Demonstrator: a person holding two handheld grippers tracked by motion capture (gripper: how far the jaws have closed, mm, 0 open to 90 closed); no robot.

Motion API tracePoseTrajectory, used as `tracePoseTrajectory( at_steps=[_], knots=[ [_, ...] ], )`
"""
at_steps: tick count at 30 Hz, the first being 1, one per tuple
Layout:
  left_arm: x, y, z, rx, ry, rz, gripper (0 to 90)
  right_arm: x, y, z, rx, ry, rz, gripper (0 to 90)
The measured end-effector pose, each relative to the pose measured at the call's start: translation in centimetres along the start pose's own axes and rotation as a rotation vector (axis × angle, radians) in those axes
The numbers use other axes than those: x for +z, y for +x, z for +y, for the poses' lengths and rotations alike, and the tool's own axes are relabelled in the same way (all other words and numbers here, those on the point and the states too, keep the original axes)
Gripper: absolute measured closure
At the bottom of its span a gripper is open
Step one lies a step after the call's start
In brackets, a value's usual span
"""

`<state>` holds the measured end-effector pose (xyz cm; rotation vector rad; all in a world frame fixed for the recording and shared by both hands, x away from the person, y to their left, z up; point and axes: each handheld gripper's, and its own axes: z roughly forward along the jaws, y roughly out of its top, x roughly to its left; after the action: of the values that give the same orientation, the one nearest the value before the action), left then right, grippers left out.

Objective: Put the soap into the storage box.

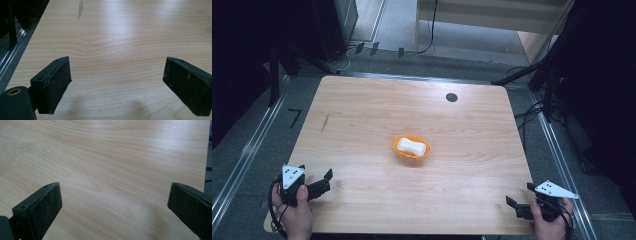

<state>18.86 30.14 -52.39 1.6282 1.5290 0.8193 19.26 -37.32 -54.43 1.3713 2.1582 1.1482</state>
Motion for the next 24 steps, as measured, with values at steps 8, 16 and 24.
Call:
tracePoseTrajectory(
  at_steps=[8,16,24],
  knots=[
    [0.0,-0.1,0.0,0.011,0.001,0.004,8.3,-0.5,-0.3,-1.1,0.025,-0.035,-0.002,0.1],
    [0.0,-0.2,0.0,0.019,0.003,0.008,8.3,-0.3,-0.4,-1.6,0.031,-0.049,-0.018,0.1],
    [0.0,-0.2,0.0,0.018,0.003,0.01,8.3,-0.3,-0.4,-1.6,0.029,-0.054,-0.03,0.1]
  ],
)
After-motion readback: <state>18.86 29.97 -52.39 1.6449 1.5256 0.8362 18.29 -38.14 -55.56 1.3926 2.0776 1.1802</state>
